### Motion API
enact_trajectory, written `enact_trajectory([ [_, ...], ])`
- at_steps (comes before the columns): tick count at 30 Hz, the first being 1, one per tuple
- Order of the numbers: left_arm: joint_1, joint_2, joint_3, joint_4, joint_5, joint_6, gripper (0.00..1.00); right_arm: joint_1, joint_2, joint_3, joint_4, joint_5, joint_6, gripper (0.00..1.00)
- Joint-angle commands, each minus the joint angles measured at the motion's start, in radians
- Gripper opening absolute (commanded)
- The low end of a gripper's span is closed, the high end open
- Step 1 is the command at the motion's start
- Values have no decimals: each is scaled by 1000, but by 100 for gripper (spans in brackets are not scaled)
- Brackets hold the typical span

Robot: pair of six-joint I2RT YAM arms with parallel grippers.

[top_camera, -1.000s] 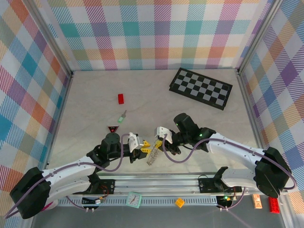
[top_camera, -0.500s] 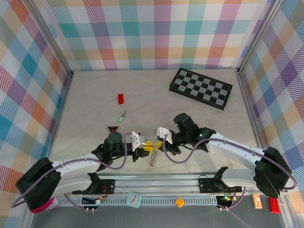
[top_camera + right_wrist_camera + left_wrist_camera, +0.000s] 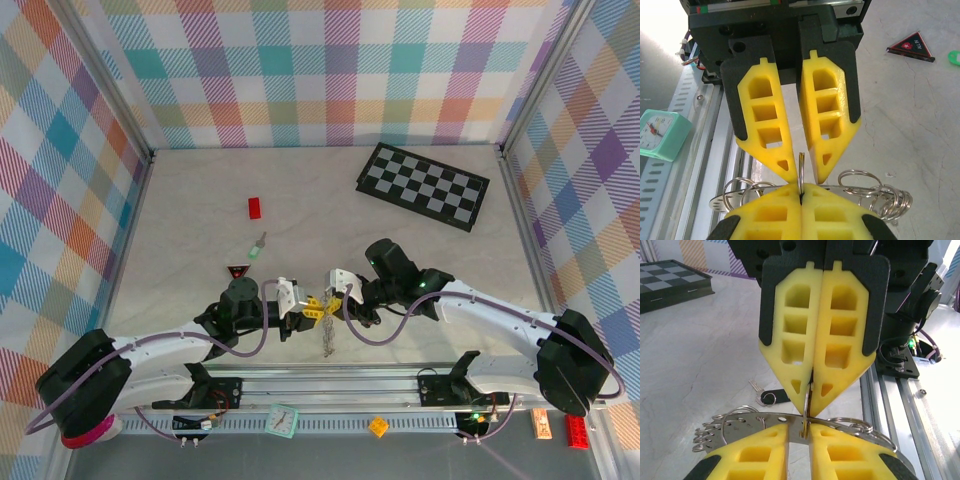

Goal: Put the keys on the keyring

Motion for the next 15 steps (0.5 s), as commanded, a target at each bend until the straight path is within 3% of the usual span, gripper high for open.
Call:
enact_trajectory([
  [1, -6, -26, 31, 50, 16, -6, 18, 13, -6, 17, -32, -20, -31, 0],
  [8, -5, -24, 31, 49, 18, -3, 14, 17, 0, 24, -27, -38, -28, 0],
  [14, -5, 0, 41, 78, 11, -3, 0, 22, 6, 30, -36, -37, -28, 0],
  [15, -4, -5, 42, 73, 9, -2, 0, 21, 3, 30, -42, -20, -28, 4],
])
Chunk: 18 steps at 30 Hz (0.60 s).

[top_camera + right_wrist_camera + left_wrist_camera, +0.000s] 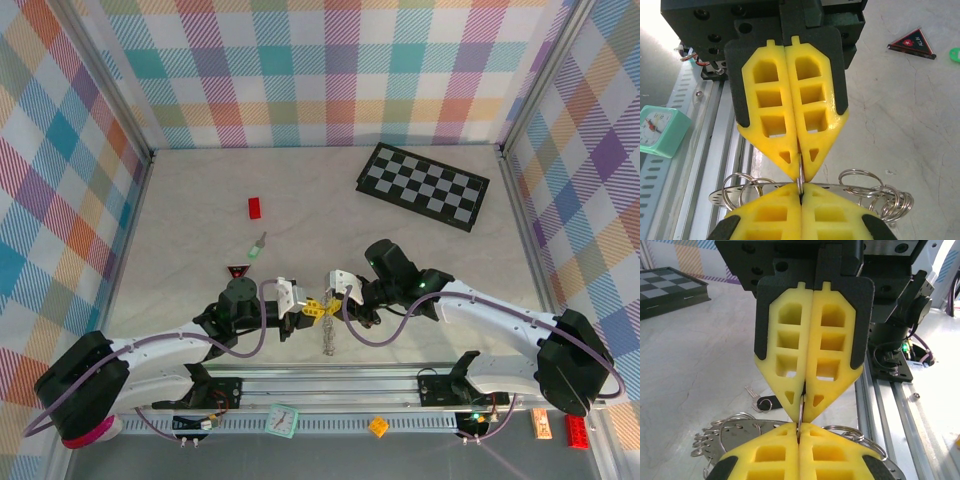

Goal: Put the keys on the keyring

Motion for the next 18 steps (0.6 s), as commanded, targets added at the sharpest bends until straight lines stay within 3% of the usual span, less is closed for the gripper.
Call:
enact_trajectory([
  [1, -5, -1, 43, 52, -11, 7, 0, 18, -5, 28, -36, -6, -22, 12],
  [3, -5, -16, 52, 6, -10, 19, 0, 18, -23, 32, -64, 40, -32, 24],
  [5, -5, -29, 65, -49, -7, 38, 0, 18, -39, 41, -103, 72, -50, 27],
  [18, -6, -33, 113, -185, 36, 101, 0, 19, -24, 82, -118, 89, -71, 28],
])
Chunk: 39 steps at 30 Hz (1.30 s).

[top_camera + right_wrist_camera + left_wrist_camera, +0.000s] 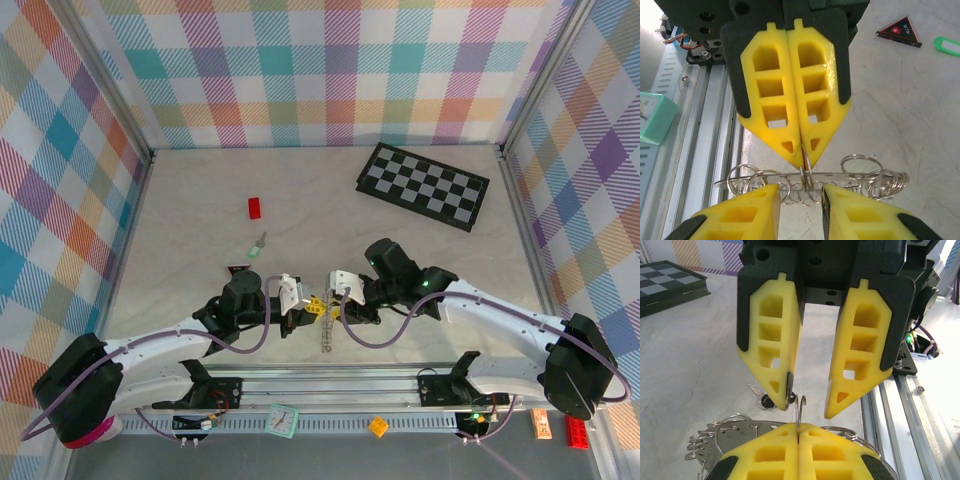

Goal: Put the keys on the keyring

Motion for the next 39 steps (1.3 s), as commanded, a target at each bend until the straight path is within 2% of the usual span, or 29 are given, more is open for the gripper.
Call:
enact_trajectory([
  [1, -7, -15, 35, -21, 37, 36, 0, 8, 6, 35, -4, -1, -27, 28],
  [6, -6, -11, 42, -28, 45, 43, 0, 11, 19, 46, -6, -19, -31, 26],
  [13, -5, -10, 44, -17, 31, 35, 0, 14, 39, 52, -27, -52, -36, 6],
  [16, -5, -5, 44, -7, 21, 26, 5, 15, 39, 52, -20, -64, -31, 0],
  [29, -5, 27, 38, 59, 15, 5, 15, 19, 42, 49, 2, -105, -17, 0],
  [31, -5, 29, 36, 71, 15, 4, 14, 20, 44, 51, 0, -106, -16, 0],
  [35, -5, 26, 31, 96, 15, 6, 0, 21, 37, 44, -4, -83, -14, 1],
  [38, -4, 27, 30, 86, 19, 8, 0, 19, -4, 28, -9, -20, -3, 24],
  [39, -5, 25, 31, 74, 19, 10, 0, 19, -24, 20, -15, 14, 9, 27],
])
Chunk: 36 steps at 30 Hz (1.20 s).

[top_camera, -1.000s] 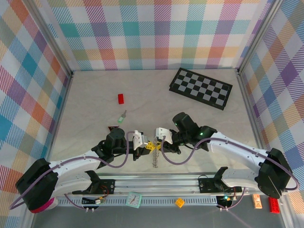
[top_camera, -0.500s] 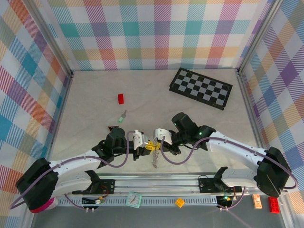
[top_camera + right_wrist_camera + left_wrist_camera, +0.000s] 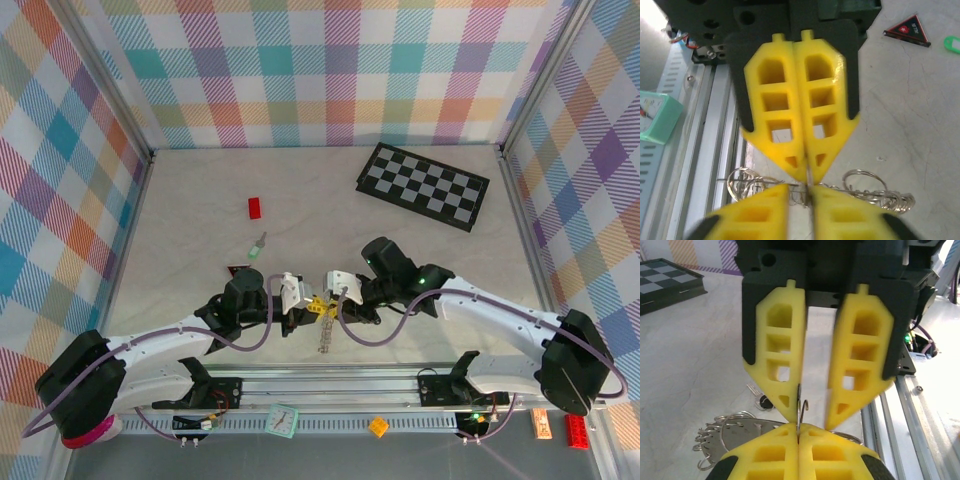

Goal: Put the keys on the keyring

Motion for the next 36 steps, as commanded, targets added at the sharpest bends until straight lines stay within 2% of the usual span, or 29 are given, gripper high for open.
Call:
enact_trajectory([
  [1, -6, -1, 20, 55, 11, 12, 0, 7, -62, -6, -4, 54, 39, 28],
  [4, -6, -12, 33, -2, 5, 25, 0, -10, -138, -22, -21, 182, 163, 31],
  [5, -6, -17, 38, -21, 4, 29, 0, -13, -169, -30, -22, 230, 228, 35],
  [6, -6, -21, 41, -38, 1, 35, 0, -15, -196, -41, -18, 287, 316, 37],
  [9, -8, -26, 53, -76, -7, 38, 0, -15, -234, -58, -68, 451, 639, 37],
  [12, -10, -28, 68, -104, -15, 36, 0, -16, -210, -51, -221, 602, 956, 37],
  [15, -10, -32, 81, -127, -19, 42, 0, -15, -148, -28, -363, 647, 1167, 37],
  [19, -9, -38, 90, -148, -27, 47, 0, -15, -49, -19, -413, 569, 1244, 38],
  [22, -9, -35, 89, -149, -30, 47, 0, -15, 22, 6, -442, 601, 1290, 38],
  [29, -11, -26, 92, -149, -27, 47, 0, -21, 126, -1, -321, 582, 1400, 39],
  [36, -10, -23, 94, -153, -25, 52, 0, -44, 174, -27, -228, 549, 1452, 34],
])
